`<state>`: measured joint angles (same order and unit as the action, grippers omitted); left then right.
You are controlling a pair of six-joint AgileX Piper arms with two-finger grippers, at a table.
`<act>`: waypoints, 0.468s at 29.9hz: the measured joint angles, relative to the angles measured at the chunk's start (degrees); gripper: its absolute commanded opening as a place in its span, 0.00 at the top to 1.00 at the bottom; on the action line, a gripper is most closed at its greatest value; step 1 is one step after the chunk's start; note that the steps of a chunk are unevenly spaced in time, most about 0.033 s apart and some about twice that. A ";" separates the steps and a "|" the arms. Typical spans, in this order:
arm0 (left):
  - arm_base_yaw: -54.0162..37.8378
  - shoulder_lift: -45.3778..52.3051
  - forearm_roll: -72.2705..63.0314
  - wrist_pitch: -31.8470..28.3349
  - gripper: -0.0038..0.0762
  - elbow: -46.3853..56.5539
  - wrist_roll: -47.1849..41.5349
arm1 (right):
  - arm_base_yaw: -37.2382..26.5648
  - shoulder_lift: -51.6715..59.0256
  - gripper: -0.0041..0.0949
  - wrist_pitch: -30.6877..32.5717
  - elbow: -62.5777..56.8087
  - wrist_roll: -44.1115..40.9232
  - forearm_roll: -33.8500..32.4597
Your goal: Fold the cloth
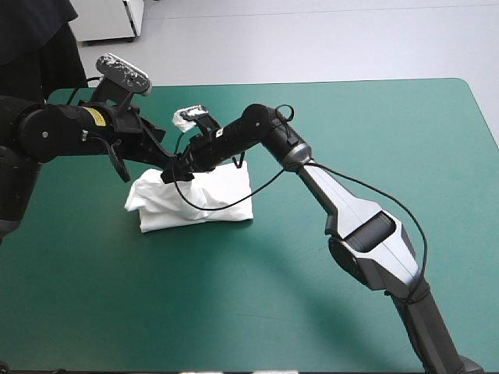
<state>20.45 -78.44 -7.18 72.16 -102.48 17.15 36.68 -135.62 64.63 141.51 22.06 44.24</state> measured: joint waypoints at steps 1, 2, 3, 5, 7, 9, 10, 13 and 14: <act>0.00 0.34 0.00 0.00 0.98 0.00 0.00 | -0.25 0.00 0.35 1.18 2.09 -0.92 -1.47; 0.00 0.53 0.00 0.00 0.98 0.05 0.00 | -0.53 0.00 0.35 2.59 3.70 -2.08 -3.22; 0.00 0.74 0.00 0.00 0.98 0.05 0.00 | -1.16 0.00 0.35 4.46 5.75 -3.28 -6.29; 0.00 1.22 0.04 0.00 0.98 0.05 0.00 | -2.31 0.12 0.35 5.97 7.47 -6.67 -10.90; 0.00 1.77 -0.02 0.00 0.98 0.05 0.00 | -4.24 0.51 0.35 6.60 8.16 -9.99 -13.65; 0.00 2.14 -0.02 0.00 0.98 0.05 0.00 | -6.37 0.95 0.35 6.79 8.20 -11.78 -14.76; 0.00 2.28 -0.02 0.00 0.98 0.05 0.00 | -7.35 1.19 0.35 6.79 8.20 -12.35 -15.04; 0.00 2.65 -0.21 0.00 0.98 0.05 0.00 | -9.37 2.62 0.35 6.79 8.20 -13.84 -16.76; 0.00 2.70 -0.27 0.00 0.98 0.05 0.00 | -9.89 3.27 0.35 6.79 8.14 -14.52 -17.44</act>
<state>20.45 -75.73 -7.44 72.16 -102.43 17.15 26.79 -132.35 71.41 149.66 7.54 26.80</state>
